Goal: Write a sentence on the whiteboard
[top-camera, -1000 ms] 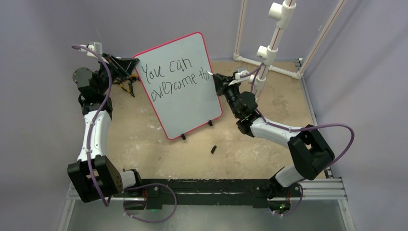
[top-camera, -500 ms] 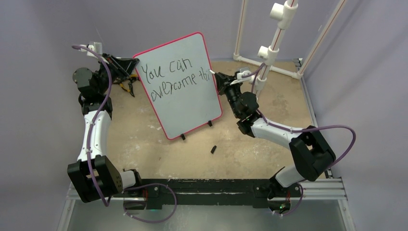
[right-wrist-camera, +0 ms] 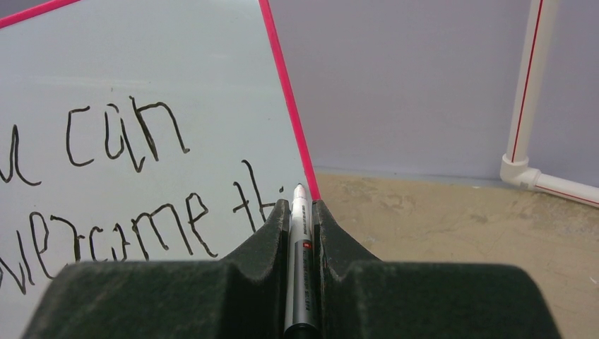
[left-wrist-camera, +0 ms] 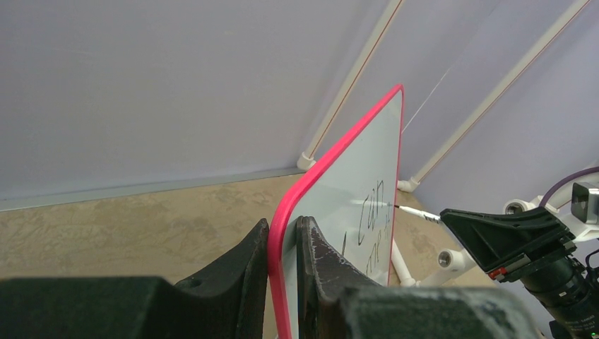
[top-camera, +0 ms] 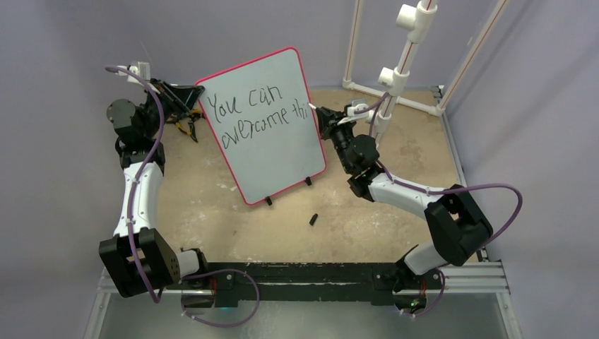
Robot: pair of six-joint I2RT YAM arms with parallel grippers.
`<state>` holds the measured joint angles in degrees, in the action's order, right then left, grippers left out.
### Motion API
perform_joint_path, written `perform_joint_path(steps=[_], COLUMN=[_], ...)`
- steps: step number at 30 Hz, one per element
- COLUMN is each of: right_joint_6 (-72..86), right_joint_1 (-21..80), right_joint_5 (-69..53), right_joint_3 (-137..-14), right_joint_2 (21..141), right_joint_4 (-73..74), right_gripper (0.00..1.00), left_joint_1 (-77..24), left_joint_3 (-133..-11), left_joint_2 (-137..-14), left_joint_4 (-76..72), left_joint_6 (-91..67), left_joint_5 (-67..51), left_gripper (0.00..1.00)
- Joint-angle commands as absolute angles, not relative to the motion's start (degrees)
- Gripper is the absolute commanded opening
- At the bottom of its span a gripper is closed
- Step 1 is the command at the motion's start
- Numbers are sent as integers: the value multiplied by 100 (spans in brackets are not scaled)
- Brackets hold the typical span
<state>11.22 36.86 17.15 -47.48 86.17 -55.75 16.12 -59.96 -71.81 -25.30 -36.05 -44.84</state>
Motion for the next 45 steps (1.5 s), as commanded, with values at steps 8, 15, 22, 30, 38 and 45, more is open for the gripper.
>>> perform_joint_path(steps=[8,15,22,30,38,45], right_joint_6=[1174,1171,1235,1351,1255,1151], right_joint_1=[3636,3731,3753,3753,3822,4005], right_joint_5=[1618,1562,2115,2243,1859,1870], right_joint_3=[-4563,-4406,-4359,-4321,-4094,-3975], right_joint_2=[8499,8450,8429,8385,8329,8279], right_joint_4=[-5573,-5509,-5418,-5201,-5264,-5370], right_gripper=[0,0,0,0,0,0], left_joint_1=[1645,1652,1651,1649,1652,1650], left_joint_3=[-5892,-5889,-5880,-5880,-5882,-5873], left_joint_2=[-7216,-7222,-7212,-7200,-7199,-7192], left_joint_4=[-2601,-2610,-2608,-2619,-2619,-2627], left_joint_6=[-3605,-3609,-3608,-3613,-3619,-3617], left_joint_5=[-4528,-4518,-4518,-4519,-4518,-4518], left_gripper=[15,15,15,15,15,15])
